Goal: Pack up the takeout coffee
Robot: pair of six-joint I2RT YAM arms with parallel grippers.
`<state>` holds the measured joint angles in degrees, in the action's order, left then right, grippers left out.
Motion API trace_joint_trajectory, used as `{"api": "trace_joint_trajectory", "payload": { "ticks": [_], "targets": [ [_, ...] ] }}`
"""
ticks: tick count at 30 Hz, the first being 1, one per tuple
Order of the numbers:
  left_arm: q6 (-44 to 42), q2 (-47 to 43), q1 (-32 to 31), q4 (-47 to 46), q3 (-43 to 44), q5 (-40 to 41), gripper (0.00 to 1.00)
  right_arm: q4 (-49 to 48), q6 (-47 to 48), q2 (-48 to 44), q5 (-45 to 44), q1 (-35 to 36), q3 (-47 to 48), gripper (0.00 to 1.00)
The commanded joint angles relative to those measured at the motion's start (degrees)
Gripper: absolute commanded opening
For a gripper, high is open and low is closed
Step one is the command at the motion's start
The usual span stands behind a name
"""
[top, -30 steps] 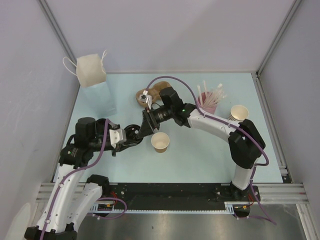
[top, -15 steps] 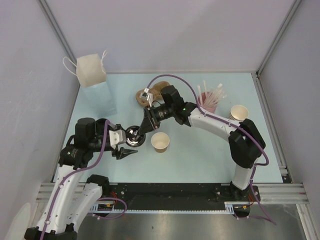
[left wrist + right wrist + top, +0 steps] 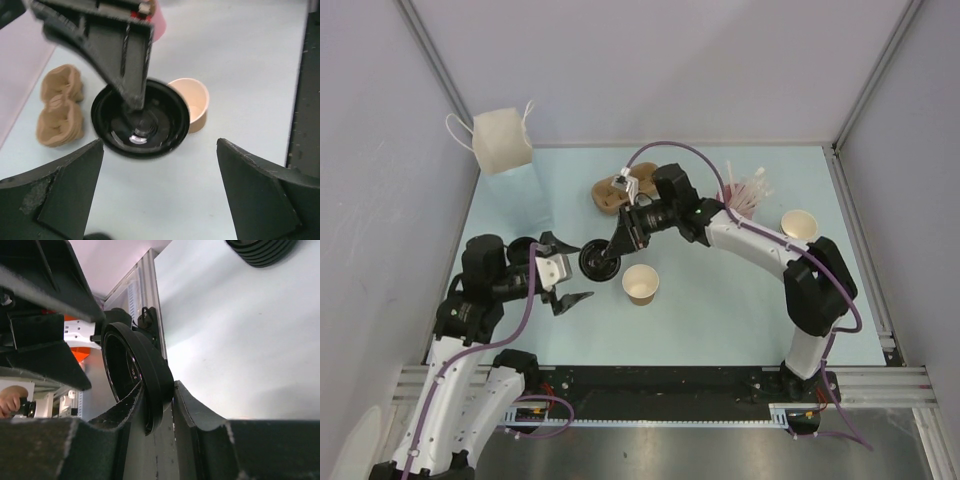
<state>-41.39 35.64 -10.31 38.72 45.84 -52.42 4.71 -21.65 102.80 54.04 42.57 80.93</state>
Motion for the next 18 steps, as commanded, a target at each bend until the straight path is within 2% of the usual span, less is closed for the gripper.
{"api": "trace_joint_trajectory", "payload": {
  "ticks": [1, 9, 16, 18],
  "targets": [
    [-1.94, 0.92, 0.20, -2.77, 5.64, 6.18, 0.99, 1.52, 2.66, -6.38, -0.25, -3.53, 1.16, 0.25],
    [-0.72, 3.73, -0.24, -14.36, 5.75, 14.63, 0.99, 3.46, 4.95, -10.78, 1.68, -12.32, 0.46, 0.24],
    [0.08, 7.60, -4.62, -27.19, 4.00, 24.29, 0.99, 7.06, 8.99, -13.15, 3.00, -16.37, 0.11, 0.25],
    [-0.62, 8.92, -7.61, -34.13, 2.76, 35.77, 0.99, 7.24, 9.52, -13.77, 3.09, -17.60, 0.20, 0.25]
  ]
}}
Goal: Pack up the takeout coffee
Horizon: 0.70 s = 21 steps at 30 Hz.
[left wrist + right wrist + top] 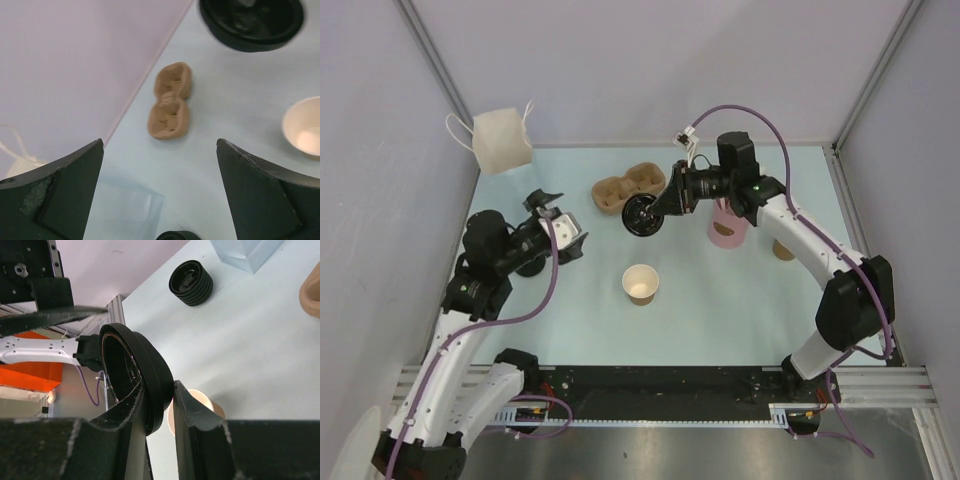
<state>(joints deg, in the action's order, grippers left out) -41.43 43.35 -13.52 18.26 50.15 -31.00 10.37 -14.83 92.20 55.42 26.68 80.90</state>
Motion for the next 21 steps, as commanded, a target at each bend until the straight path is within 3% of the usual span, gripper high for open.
{"api": "trace_joint_trajectory", "payload": {
  "ticks": [1, 3, 5, 10, 17, 21],
  "targets": [
    [-2.58, 2.08, -9.28, -15.78, -3.20, 19.87, 0.99, 1.32, 2.61, -3.34, 1.71, -3.46, 0.13, 0.25],
    [-10.48, 3.40, -14.67, -25.04, -6.45, 34.29, 0.99, 0.79, 1.48, -3.87, 2.24, -5.40, 0.13, 0.25],
    [-16.54, 3.23, -19.87, -30.10, -11.81, 37.85, 0.99, 0.62, 0.77, -4.05, 2.33, -7.77, 0.22, 0.26],
    [-21.75, 2.97, -22.60, -39.85, -19.54, 36.81, 1.00, 0.80, 1.29, -5.89, 1.45, -8.48, -1.10, 0.26],
    [-43.52, 2.88, -26.64, -61.81, -35.02, 33.39, 0.99, 0.97, 3.58, -6.34, -1.36, -4.36, -3.38, 0.27],
    [-48.12, 2.96, -28.14, -70.02, -40.30, 31.44, 0.99, 1.23, 4.98, -4.93, -2.86, -1.64, -3.82, 0.27]
  ]
}}
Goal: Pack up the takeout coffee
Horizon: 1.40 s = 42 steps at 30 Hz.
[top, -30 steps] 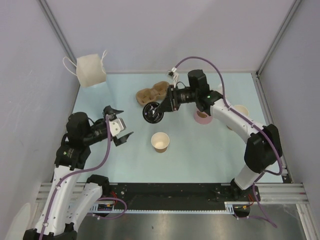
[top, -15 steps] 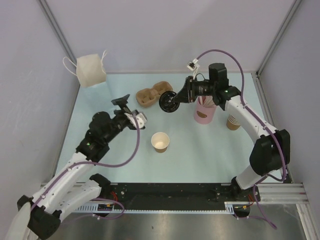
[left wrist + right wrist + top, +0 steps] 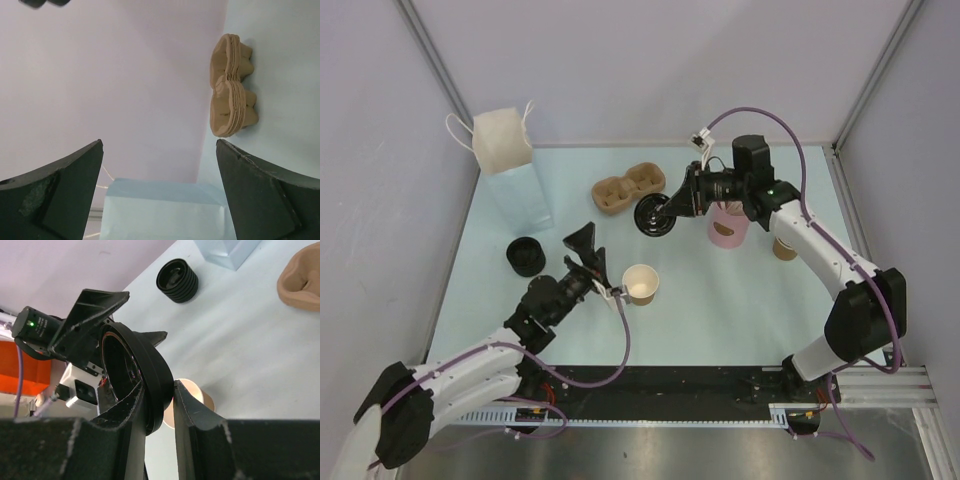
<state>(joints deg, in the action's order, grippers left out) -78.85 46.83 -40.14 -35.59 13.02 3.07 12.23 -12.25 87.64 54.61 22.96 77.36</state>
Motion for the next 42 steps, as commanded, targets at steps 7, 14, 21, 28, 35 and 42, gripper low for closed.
{"api": "trace_joint_trajectory", "payload": {
  "ticks": [7, 14, 21, 28, 35, 42],
  "targets": [
    [-17.12, 0.28, -2.31, -27.77, -10.28, -9.48, 0.99, 0.78, 5.83, 2.36, -6.00, 7.17, -0.28, 0.27],
    [-19.32, 0.11, -2.49, -31.99, -12.57, -12.21, 0.99, 0.52, 7.15, 4.12, -9.70, 10.17, -0.19, 0.27],
    [-24.51, 2.56, -2.49, -31.91, -15.48, -17.04, 0.99, 1.22, 8.38, 4.30, -10.40, 12.28, -0.02, 0.27],
    [-26.27, 3.88, -2.57, -30.06, -15.04, -16.96, 0.99, 1.92, 9.61, 4.21, -11.19, 13.69, -0.02, 0.27],
    [-26.88, 3.71, -2.66, -28.57, -15.91, -17.40, 0.88, 2.36, 10.67, 5.00, -12.16, 15.71, 0.07, 0.27],
    [-29.34, 3.36, -2.66, -26.02, -17.06, -18.27, 0.73, 3.50, 11.63, 6.14, -12.95, 16.85, 1.30, 0.28]
  ]
}}
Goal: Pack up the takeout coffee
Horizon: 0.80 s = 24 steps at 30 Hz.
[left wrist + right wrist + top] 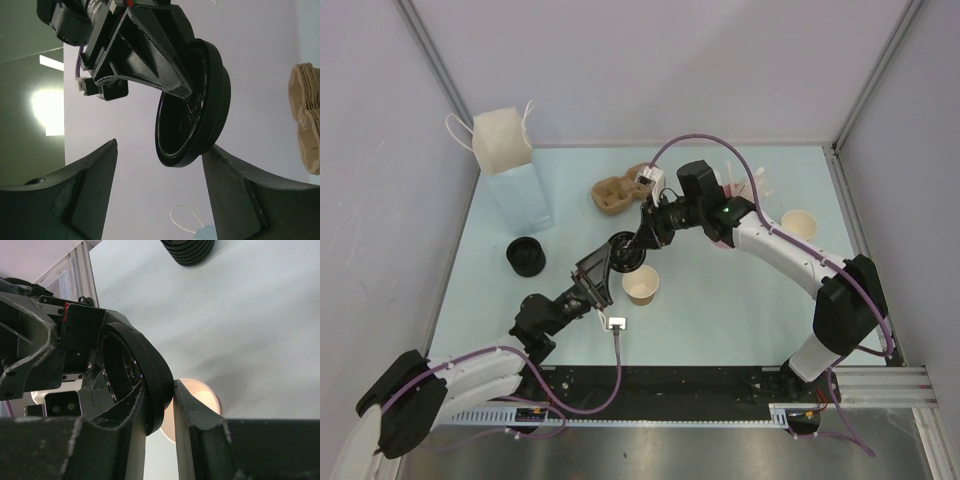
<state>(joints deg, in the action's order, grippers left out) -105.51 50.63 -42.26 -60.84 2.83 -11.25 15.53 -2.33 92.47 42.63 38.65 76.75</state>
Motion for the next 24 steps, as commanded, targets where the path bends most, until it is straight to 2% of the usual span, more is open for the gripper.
{"api": "trace_joint_trajectory", "payload": {
  "ticks": [1, 17, 20, 22, 24],
  "targets": [
    [-2.85, -0.53, -0.54, -0.42, -6.87, -3.96, 0.70, 0.46, 1.80, 1.40, -0.97, 1.25, 2.00, 0.28],
    [-6.90, -0.53, -0.54, 0.46, -9.86, -8.00, 0.63, 0.82, 2.15, 1.93, -1.15, 1.51, 2.61, 0.29],
    [-7.51, -0.45, -0.63, 0.46, -10.39, -8.79, 0.57, 1.08, 2.15, 1.93, -1.24, 1.60, 2.70, 0.29],
    [-7.77, -0.36, -0.54, 0.63, -10.74, -9.32, 0.45, 0.99, 2.24, 1.93, -1.24, 1.69, 2.96, 0.29],
    [-7.69, -0.27, -0.54, 0.37, -11.00, -9.76, 0.43, 0.99, 2.15, 1.93, -1.32, 1.95, 2.97, 0.30]
  ]
}}
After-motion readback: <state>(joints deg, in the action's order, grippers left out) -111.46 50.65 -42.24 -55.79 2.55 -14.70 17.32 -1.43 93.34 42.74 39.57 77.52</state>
